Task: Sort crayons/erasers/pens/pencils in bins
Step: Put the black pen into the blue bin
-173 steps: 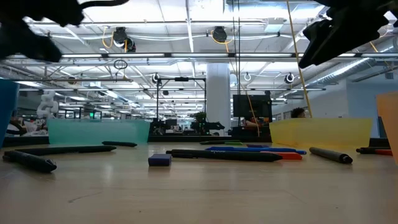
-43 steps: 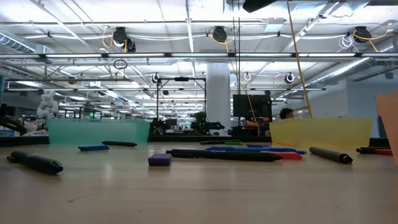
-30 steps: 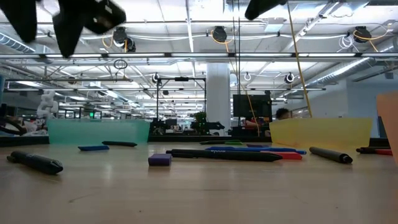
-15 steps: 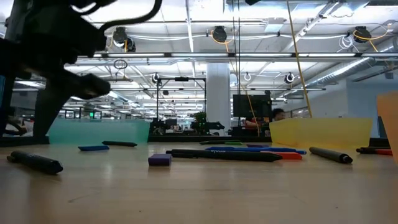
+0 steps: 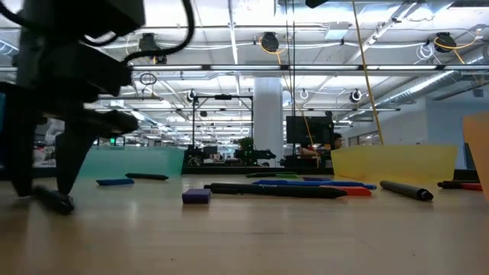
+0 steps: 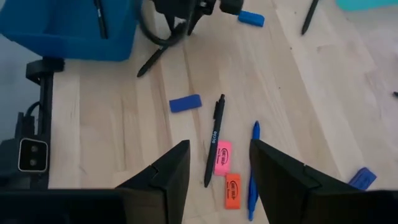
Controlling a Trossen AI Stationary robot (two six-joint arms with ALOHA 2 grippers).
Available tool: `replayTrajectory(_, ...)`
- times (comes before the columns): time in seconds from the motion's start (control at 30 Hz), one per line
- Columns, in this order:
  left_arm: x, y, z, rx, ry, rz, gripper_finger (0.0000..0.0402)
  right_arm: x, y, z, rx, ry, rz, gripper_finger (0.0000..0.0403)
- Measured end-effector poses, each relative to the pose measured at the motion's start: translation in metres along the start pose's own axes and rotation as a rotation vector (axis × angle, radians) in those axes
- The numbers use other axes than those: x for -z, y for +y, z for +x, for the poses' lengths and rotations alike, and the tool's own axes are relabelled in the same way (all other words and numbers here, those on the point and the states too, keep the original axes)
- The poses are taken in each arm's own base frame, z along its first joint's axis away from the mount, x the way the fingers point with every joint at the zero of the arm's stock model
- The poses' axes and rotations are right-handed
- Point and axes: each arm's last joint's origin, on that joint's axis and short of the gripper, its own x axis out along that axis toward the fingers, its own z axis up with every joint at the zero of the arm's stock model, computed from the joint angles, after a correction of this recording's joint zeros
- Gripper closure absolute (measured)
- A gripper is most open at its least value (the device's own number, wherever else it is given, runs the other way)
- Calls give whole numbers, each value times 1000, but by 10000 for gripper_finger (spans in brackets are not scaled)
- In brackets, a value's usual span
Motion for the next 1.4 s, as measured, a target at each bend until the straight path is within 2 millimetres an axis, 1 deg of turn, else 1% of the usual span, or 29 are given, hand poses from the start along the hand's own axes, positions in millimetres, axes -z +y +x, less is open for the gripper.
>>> replayTrajectory(0.07,0,9,-1,21,-11,-28,273,0,0,0,2,-2,21,245)
replayTrajectory(0.17,0,22,-2,16,-28,-42,324,-1,0,0,1,-7,40,245)
replayTrajectory(0.2,0,27,-3,4,-34,-32,342,-1,0,0,0,-9,41,245)
replayTrajectory(0.27,0,38,-4,-88,-42,-7,367,-1,0,0,5,-15,29,245)
replayTrajectory(0.33,1,52,-6,-152,-47,-19,367,-2,-1,0,38,-36,9,245)
replayTrajectory(0.43,5,70,-10,-176,-38,-105,367,-4,-3,1,63,-64,-27,245)
replayTrajectory(0.5,8,79,-14,-181,-11,-164,355,-6,-4,2,62,-69,-46,245)
replayTrajectory(0.57,8,81,-18,-191,26,-176,342,-8,-7,3,69,-69,-59,245)
replayTrajectory(0.63,7,80,-21,-193,57,-173,337,-10,-10,4,77,-67,-72,245)
replayTrajectory(0.73,-4,77,-28,-195,27,-162,338,-13,-15,6,86,-64,-84,245)
replayTrajectory(0.9,-12,71,-32,-182,-5,-186,341,-16,-21,9,52,-37,-93,245)
replayTrajectory(0.97,-12,70,-32,-181,-3,-187,326,-16,-22,10,37,-27,-92,245)
replayTrajectory(1.13,-13,71,-32,-181,-15,-182,264,-17,-23,11,38,-26,-90,245)
replayTrajectory(1.23,-18,72,-28,-187,-54,-174,235,-16,-22,10,35,-26,-92,245)
replayTrajectory(1.3,-22,73,-24,-188,-77,-160,228,-16,-22,10,34,-26,-92,245)
replayTrajectory(1.4,-29,72,-14,-185,-114,-140,230,-15,-21,10,32,-26,-93,245)
